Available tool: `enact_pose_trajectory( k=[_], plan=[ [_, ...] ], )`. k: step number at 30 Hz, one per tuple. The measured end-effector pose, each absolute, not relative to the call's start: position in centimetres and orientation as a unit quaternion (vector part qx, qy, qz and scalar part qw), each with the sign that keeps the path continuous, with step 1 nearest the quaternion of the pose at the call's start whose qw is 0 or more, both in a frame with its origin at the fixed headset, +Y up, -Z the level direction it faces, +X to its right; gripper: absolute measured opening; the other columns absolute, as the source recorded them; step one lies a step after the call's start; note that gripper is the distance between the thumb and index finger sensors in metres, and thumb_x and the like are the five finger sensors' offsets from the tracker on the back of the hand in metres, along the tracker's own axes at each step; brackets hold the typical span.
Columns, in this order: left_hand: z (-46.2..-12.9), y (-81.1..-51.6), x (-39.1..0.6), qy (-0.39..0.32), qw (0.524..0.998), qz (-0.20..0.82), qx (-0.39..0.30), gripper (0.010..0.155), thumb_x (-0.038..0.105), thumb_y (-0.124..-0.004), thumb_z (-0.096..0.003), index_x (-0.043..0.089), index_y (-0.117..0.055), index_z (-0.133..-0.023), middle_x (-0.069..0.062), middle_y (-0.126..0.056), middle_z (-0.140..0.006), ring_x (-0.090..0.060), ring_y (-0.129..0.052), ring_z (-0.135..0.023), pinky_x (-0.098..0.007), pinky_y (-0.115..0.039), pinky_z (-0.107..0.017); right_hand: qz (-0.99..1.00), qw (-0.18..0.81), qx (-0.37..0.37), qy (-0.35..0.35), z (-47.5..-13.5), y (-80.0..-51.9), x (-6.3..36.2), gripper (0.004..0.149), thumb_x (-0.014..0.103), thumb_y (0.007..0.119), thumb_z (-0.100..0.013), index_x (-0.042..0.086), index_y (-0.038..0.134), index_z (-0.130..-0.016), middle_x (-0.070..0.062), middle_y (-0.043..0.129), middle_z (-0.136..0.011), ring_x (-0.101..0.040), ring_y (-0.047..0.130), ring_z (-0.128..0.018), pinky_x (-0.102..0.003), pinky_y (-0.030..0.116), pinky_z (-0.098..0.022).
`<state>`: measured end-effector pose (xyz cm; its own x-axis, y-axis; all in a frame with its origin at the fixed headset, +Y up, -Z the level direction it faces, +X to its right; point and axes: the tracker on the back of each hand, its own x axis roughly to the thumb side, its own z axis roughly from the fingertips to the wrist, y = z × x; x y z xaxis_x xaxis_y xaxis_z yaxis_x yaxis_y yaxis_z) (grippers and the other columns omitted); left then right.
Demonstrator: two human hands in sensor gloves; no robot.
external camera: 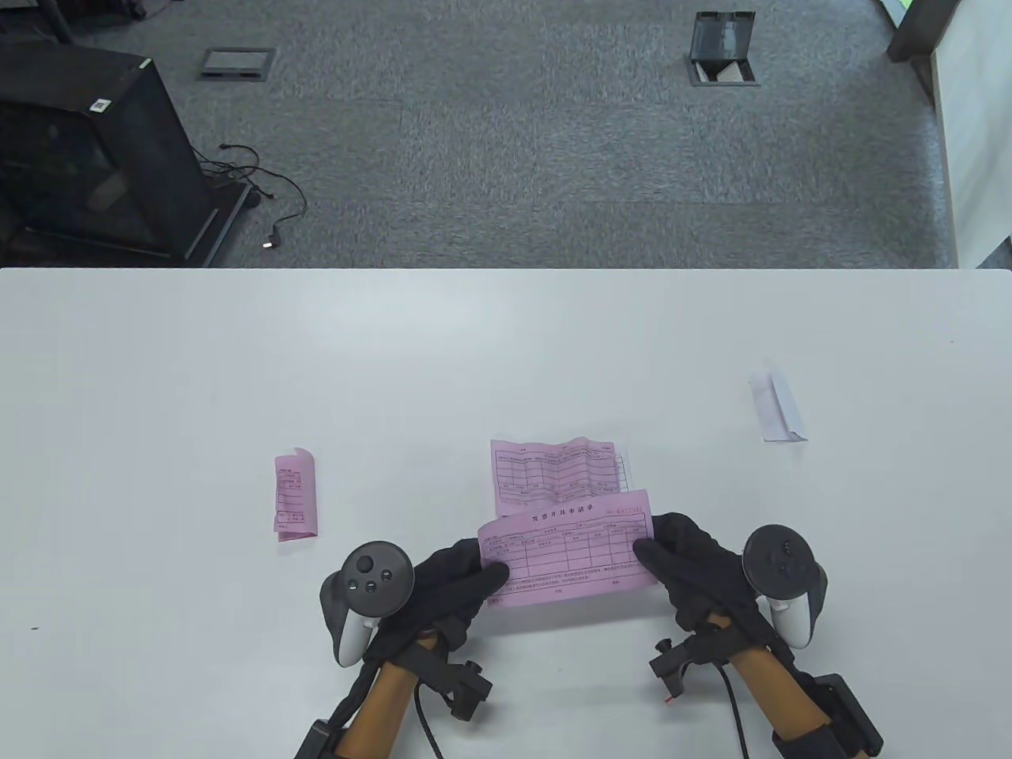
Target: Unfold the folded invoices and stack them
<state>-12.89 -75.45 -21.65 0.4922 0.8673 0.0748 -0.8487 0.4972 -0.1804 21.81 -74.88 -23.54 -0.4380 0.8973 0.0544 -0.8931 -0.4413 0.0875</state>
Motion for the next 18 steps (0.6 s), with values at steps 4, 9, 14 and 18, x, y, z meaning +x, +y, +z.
enact_pose_trajectory(
  k=[4, 9, 14, 18],
  plan=[
    [-21.7, -75.4, -12.2, -0.054, 0.890, 0.449, -0.056, 0.048, 0.031, -0.088, -0.0480, 0.015, -0.081, -0.092, -0.008, -0.103, -0.068, -0.027, -0.099, -0.057, -0.041, -0.085, -0.042, 0.876, 0.480, 0.030, 0.032, -23.8, -75.6, 21.7, 0.034, 0.037, 0.075, -0.049, 0.024, 0.073, -0.080, -0.005, 0.085, -0.075, -0.033, 0.084, -0.071, -0.058, 0.062, -0.063],
    [-22.4, -75.5, -11.6, 0.001, 0.922, 0.383, -0.052, 0.058, 0.034, -0.089, -0.0482, 0.013, -0.073, -0.100, -0.007, -0.102, -0.067, -0.026, -0.098, -0.055, -0.040, -0.084, -0.041, 0.910, 0.412, 0.014, 0.034, -24.5, -75.4, 20.9, 0.034, 0.037, 0.075, -0.049, 0.023, 0.073, -0.081, -0.006, 0.085, -0.076, -0.034, 0.083, -0.073, -0.059, 0.060, -0.064],
    [-24.7, -75.0, -11.5, 0.054, 0.903, 0.419, -0.075, 0.065, 0.032, -0.088, -0.0496, 0.012, -0.063, -0.106, -0.009, -0.098, -0.069, -0.028, -0.094, -0.057, -0.042, -0.081, -0.043, 0.938, 0.345, 0.008, 0.018, -26.9, -72.9, 19.7, 0.035, 0.038, 0.075, -0.050, 0.023, 0.073, -0.081, -0.007, 0.084, -0.080, -0.036, 0.080, -0.077, -0.060, 0.058, -0.065],
    [-27.0, -73.4, -11.6, 0.076, 0.916, 0.388, -0.065, 0.068, 0.033, -0.088, -0.0497, 0.014, -0.060, -0.108, -0.008, -0.097, -0.070, -0.027, -0.094, -0.058, -0.041, -0.081, -0.044, 0.953, 0.302, -0.002, 0.008, -29.1, -71.0, 18.6, 0.035, 0.038, 0.076, -0.049, 0.024, 0.074, -0.081, -0.008, 0.082, -0.085, -0.038, 0.077, -0.082, -0.062, 0.056, -0.066]
  ],
)
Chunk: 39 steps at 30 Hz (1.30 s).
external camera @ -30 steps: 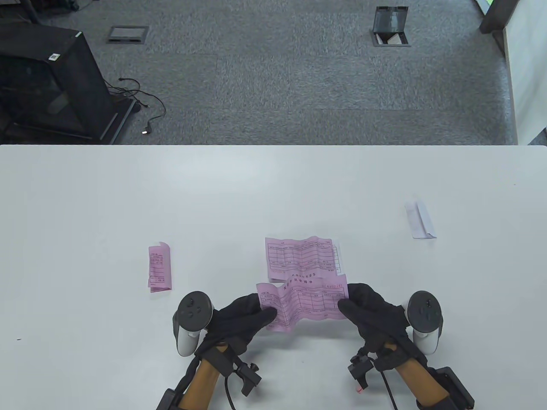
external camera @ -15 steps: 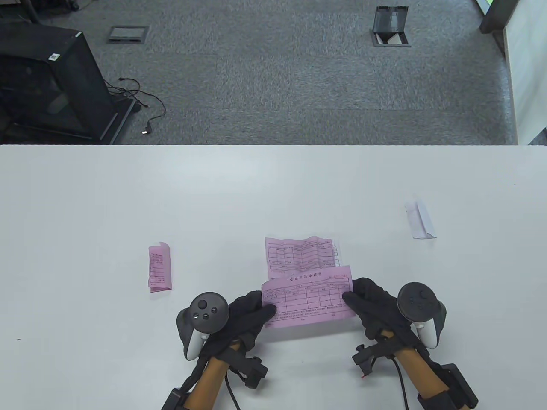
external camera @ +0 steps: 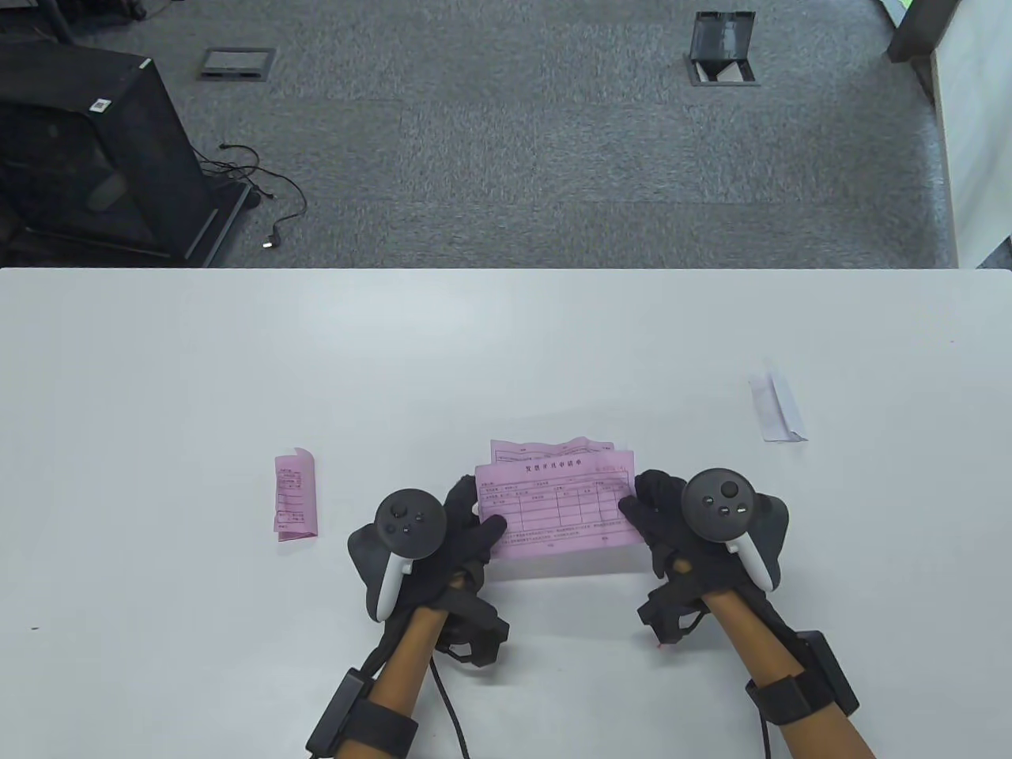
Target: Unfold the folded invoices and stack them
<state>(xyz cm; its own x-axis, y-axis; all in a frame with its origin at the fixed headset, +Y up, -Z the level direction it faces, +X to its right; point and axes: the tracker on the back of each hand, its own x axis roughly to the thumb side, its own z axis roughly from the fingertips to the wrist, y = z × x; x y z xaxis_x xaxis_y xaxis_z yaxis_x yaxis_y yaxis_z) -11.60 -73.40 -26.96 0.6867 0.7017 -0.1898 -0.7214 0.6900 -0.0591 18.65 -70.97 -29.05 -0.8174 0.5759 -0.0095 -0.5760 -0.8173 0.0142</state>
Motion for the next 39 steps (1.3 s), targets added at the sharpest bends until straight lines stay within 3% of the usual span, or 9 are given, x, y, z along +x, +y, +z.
enact_pose_trajectory(
  k=[4, 12, 20, 24, 31, 39],
  plan=[
    [-29.2, -72.9, -11.1, 0.100, 0.929, 0.349, -0.075, 0.068, 0.035, -0.088, -0.0497, 0.015, -0.059, -0.109, -0.007, -0.097, -0.070, -0.027, -0.093, -0.058, -0.041, -0.080, -0.045, 0.968, 0.248, -0.026, 0.019, -31.1, -70.8, 17.7, 0.035, 0.039, 0.075, -0.050, 0.024, 0.074, -0.081, -0.011, 0.077, -0.091, -0.042, 0.070, -0.088, -0.064, 0.052, -0.067],
    [-32.1, -74.7, -9.4, 0.110, 0.956, 0.249, -0.104, 0.070, 0.036, -0.088, -0.0493, 0.016, -0.057, -0.109, -0.006, -0.097, -0.069, -0.026, -0.094, -0.058, -0.040, -0.080, -0.045, 0.987, 0.138, -0.063, 0.052, -34.1, -73.9, 16.1, 0.035, 0.038, 0.075, -0.050, 0.022, 0.074, -0.081, -0.014, 0.071, -0.098, -0.046, 0.063, -0.093, -0.067, 0.049, -0.068],
    [-33.2, -76.9, -8.3, 0.106, 0.965, 0.206, -0.124, 0.071, 0.036, -0.088, -0.0492, 0.016, -0.057, -0.110, -0.007, -0.098, -0.069, -0.027, -0.093, -0.057, -0.041, -0.079, -0.047, 0.992, 0.075, -0.069, 0.074, -35.1, -76.5, 15.5, 0.035, 0.039, 0.075, -0.050, 0.022, 0.075, -0.081, -0.014, 0.071, -0.098, -0.046, 0.064, -0.093, -0.067, 0.049, -0.068],
    [-33.4, -77.0, -7.8, 0.102, 0.974, 0.168, -0.112, 0.073, 0.038, -0.090, -0.0479, 0.016, -0.058, -0.109, -0.006, -0.098, -0.066, -0.025, -0.094, -0.052, -0.039, -0.080, -0.044, 0.992, 0.051, -0.071, 0.086, -35.2, -77.5, 15.4, 0.035, 0.039, 0.076, -0.049, 0.024, 0.076, -0.080, -0.017, 0.060, -0.104, -0.048, 0.056, -0.096, -0.068, 0.047, -0.068],
    [-33.6, -77.1, -7.0, 0.105, 0.982, 0.102, -0.121, 0.080, 0.043, -0.091, -0.0461, 0.016, -0.053, -0.111, 0.000, -0.096, -0.064, -0.021, -0.093, -0.051, -0.037, -0.080, -0.043, 0.991, 0.029, -0.088, 0.092, -35.1, -77.2, 15.5, 0.034, 0.042, 0.076, -0.049, 0.026, 0.076, -0.079, -0.018, 0.055, -0.107, -0.048, 0.053, -0.098, -0.068, 0.047, -0.069],
    [-33.5, -77.0, -7.4, 0.131, 0.983, 0.032, -0.120, 0.090, 0.058, -0.086, -0.0410, 0.018, -0.050, -0.113, 0.000, -0.092, -0.068, -0.023, -0.091, -0.055, -0.039, -0.078, -0.045, 0.988, 0.002, -0.118, 0.096, -35.2, -77.0, 16.8, 0.050, 0.053, 0.075, -0.046, 0.024, 0.070, -0.086, -0.019, 0.051, -0.109, -0.049, 0.050, -0.099, -0.068, 0.046, -0.069]
  ],
)
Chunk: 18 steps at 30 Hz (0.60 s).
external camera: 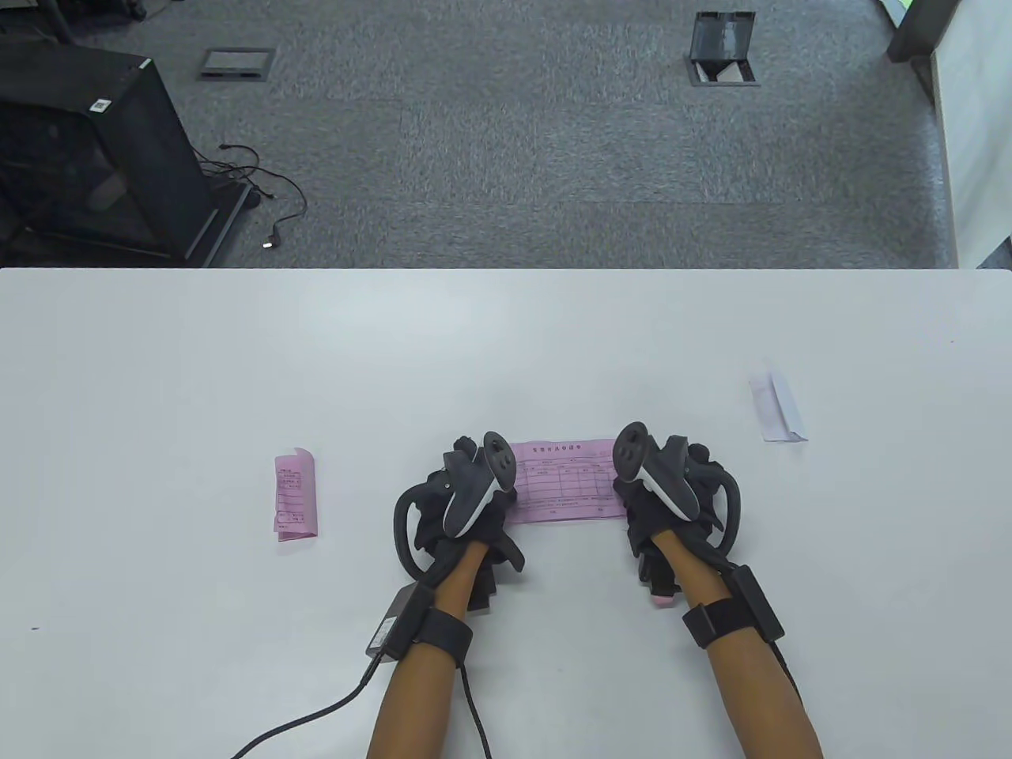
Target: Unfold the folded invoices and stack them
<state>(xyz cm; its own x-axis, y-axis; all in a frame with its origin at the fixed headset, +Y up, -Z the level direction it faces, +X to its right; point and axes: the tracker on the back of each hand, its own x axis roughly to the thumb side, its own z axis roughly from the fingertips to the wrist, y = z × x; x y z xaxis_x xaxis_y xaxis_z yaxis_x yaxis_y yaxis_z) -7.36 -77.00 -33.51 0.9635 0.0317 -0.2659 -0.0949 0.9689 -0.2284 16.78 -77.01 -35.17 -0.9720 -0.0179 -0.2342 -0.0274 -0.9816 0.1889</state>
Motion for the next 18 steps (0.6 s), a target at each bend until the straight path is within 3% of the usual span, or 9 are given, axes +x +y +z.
enact_pose_trajectory(
  k=[12, 18],
  plan=[
    [-33.0, -76.8, -7.6, 0.126, 0.984, 0.056, -0.112, 0.085, 0.058, -0.082, -0.0446, 0.018, -0.050, -0.113, -0.004, -0.092, -0.072, -0.026, -0.090, -0.057, -0.039, -0.078, -0.046, 0.983, 0.086, -0.132, 0.093, -35.0, -77.6, 17.9, 0.054, 0.053, 0.074, -0.045, 0.023, 0.066, -0.090, -0.019, 0.052, -0.108, -0.050, 0.053, -0.097, -0.068, 0.047, -0.068],
    [-32.2, -76.3, -8.5, 0.123, 0.983, 0.114, -0.080, 0.082, 0.057, -0.082, -0.0450, 0.017, -0.053, -0.111, -0.009, -0.095, -0.075, -0.030, -0.092, -0.059, -0.038, -0.079, -0.043, 0.984, 0.106, -0.130, 0.062, -34.0, -76.2, 19.0, 0.054, 0.052, 0.073, -0.046, 0.023, 0.065, -0.090, -0.018, 0.056, -0.107, -0.049, 0.057, -0.096, -0.068, 0.048, -0.068]
  ],
)
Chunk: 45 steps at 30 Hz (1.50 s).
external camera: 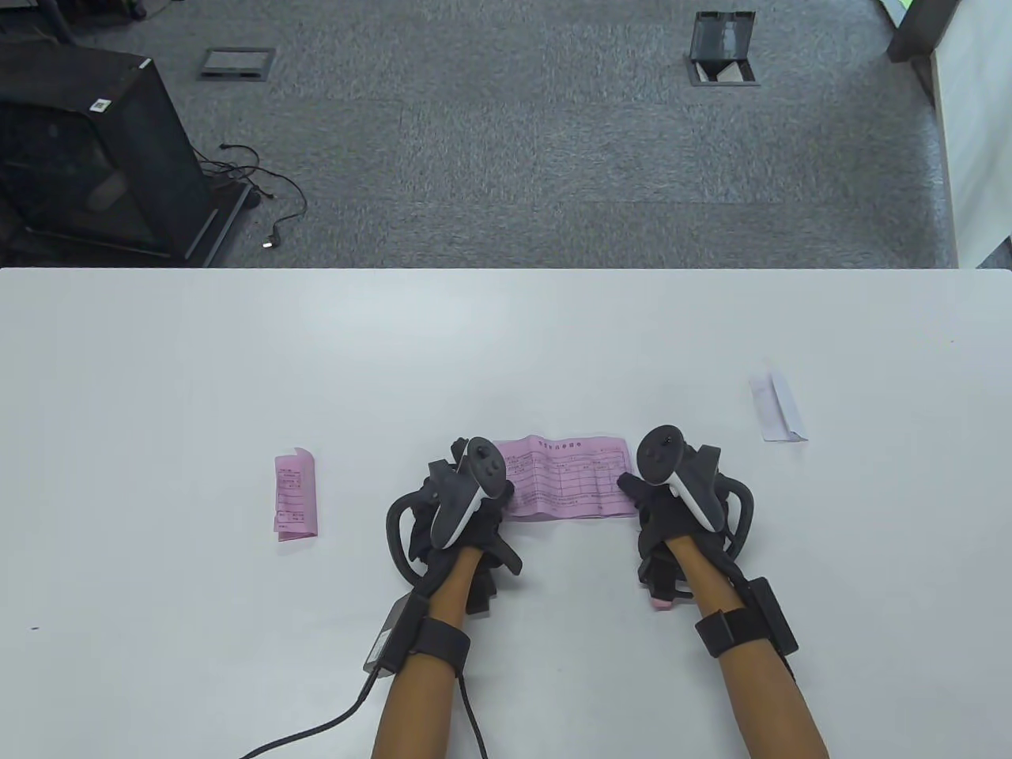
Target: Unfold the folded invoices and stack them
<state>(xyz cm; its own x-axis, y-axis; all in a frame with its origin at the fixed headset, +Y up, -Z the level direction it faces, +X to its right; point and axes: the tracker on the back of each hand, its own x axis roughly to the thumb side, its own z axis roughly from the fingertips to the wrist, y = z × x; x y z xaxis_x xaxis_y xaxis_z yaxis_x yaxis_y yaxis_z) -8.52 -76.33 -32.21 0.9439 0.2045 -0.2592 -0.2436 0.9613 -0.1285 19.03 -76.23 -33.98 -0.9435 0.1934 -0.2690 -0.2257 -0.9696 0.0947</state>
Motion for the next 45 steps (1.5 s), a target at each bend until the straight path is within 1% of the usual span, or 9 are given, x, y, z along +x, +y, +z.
enact_pose_trajectory(
  k=[4, 9, 16, 22, 26, 29, 32, 39, 45],
  plan=[
    [-30.8, -75.4, -10.1, 0.111, 0.981, 0.154, -0.028, 0.080, 0.056, -0.082, -0.0452, 0.017, -0.056, -0.110, -0.011, -0.094, -0.080, -0.032, -0.093, -0.065, -0.039, -0.080, -0.044, 0.985, 0.098, -0.139, 0.032, -33.5, -74.5, 21.1, 0.053, 0.051, 0.073, -0.047, 0.023, 0.064, -0.091, -0.017, 0.057, -0.106, -0.047, 0.059, -0.096, -0.067, 0.048, -0.068],
    [-27.3, -74.4, -12.8, 0.077, 0.980, 0.181, 0.016, 0.078, 0.055, -0.082, -0.0458, 0.016, -0.058, -0.109, -0.011, -0.094, -0.080, -0.033, -0.092, -0.065, -0.039, -0.080, -0.043, 0.976, 0.088, -0.201, 0.005, -34.5, -73.2, 26.3, 0.060, 0.051, 0.073, -0.048, 0.022, 0.057, -0.098, -0.016, 0.058, -0.106, -0.047, 0.060, -0.095, -0.066, 0.049, -0.069],
    [-22.6, -73.9, -15.6, 0.055, 0.975, 0.212, 0.032, 0.078, 0.055, -0.081, -0.0466, 0.016, -0.058, -0.110, -0.013, -0.093, -0.082, -0.034, -0.091, -0.066, -0.040, -0.080, -0.044, 0.952, 0.083, -0.293, 0.029, -37.1, -74.3, 32.6, 0.073, 0.053, 0.071, -0.049, 0.019, 0.045, -0.108, -0.018, 0.054, -0.108, -0.048, 0.056, -0.096, -0.067, 0.047, -0.069],
    [-22.5, -74.6, -16.5, 0.066, 0.974, 0.217, 0.023, 0.079, 0.054, -0.083, -0.0461, 0.015, -0.058, -0.110, -0.015, -0.092, -0.084, -0.036, -0.090, -0.068, -0.042, -0.079, -0.045, 0.942, 0.076, -0.322, 0.055, -38.8, -76.1, 34.5, 0.078, 0.054, 0.069, -0.049, 0.019, 0.036, -0.111, -0.019, 0.051, -0.109, -0.049, 0.053, -0.098, -0.067, 0.048, -0.069],
    [-22.8, -74.5, -16.4, 0.064, 0.977, 0.205, 0.022, 0.079, 0.054, -0.083, -0.0456, 0.017, -0.057, -0.111, -0.014, -0.091, -0.085, -0.036, -0.090, -0.070, -0.042, -0.078, -0.046, 0.935, 0.093, -0.340, 0.041, -39.5, -76.8, 35.4, 0.073, 0.051, 0.071, -0.049, 0.021, 0.043, -0.109, -0.017, 0.063, -0.103, -0.046, 0.065, -0.093, -0.064, 0.053, -0.068],
    [-22.9, -74.5, -16.4, 0.061, 0.973, 0.219, 0.022, 0.079, 0.054, -0.083, -0.0459, 0.016, -0.058, -0.110, -0.014, -0.092, -0.085, -0.036, -0.090, -0.070, -0.042, -0.078, -0.046, 0.934, 0.083, -0.347, 0.026, -39.8, -76.8, 35.8, 0.061, 0.047, 0.070, -0.051, 0.026, 0.052, -0.105, -0.014, 0.072, -0.097, -0.042, 0.073, -0.087, -0.061, 0.057, -0.067],
    [-23.0, -74.7, -16.7, 0.066, 0.973, 0.222, 0.017, 0.078, 0.054, -0.083, -0.0458, 0.017, -0.058, -0.110, -0.014, -0.092, -0.085, -0.036, -0.089, -0.070, -0.042, -0.078, -0.047, 0.932, 0.094, -0.350, -0.009, -39.6, -76.4, 36.4, 0.039, 0.041, 0.069, -0.053, 0.028, 0.073, -0.090, -0.007, 0.085, -0.084, -0.035, 0.083, -0.079, -0.057, 0.062, -0.066],
    [-22.8, -74.7, -17.1, 0.069, 0.969, 0.237, 0.024, 0.077, 0.053, -0.083, -0.0463, 0.017, -0.059, -0.110, -0.014, -0.092, -0.084, -0.036, -0.090, -0.069, -0.042, -0.078, -0.046, 0.916, 0.177, -0.352, -0.072, -37.9, -76.1, 37.7, 0.037, 0.038, 0.072, -0.050, 0.024, 0.078, -0.084, -0.006, 0.091, -0.076, -0.033, 0.088, -0.072, -0.057, 0.066, -0.062],
    [-22.2, -74.0, -16.1, 0.000, 0.962, 0.266, 0.058, 0.075, 0.054, -0.082, -0.0465, 0.018, -0.060, -0.109, -0.012, -0.092, -0.085, -0.034, -0.090, -0.070, -0.041, -0.079, -0.047, 0.924, 0.289, -0.234, -0.088, -35.0, -74.5, 35.0, 0.037, 0.039, 0.071, -0.050, 0.025, 0.077, -0.085, -0.005, 0.090, -0.077, -0.033, 0.088, -0.073, -0.057, 0.064, -0.063]
  ],
)
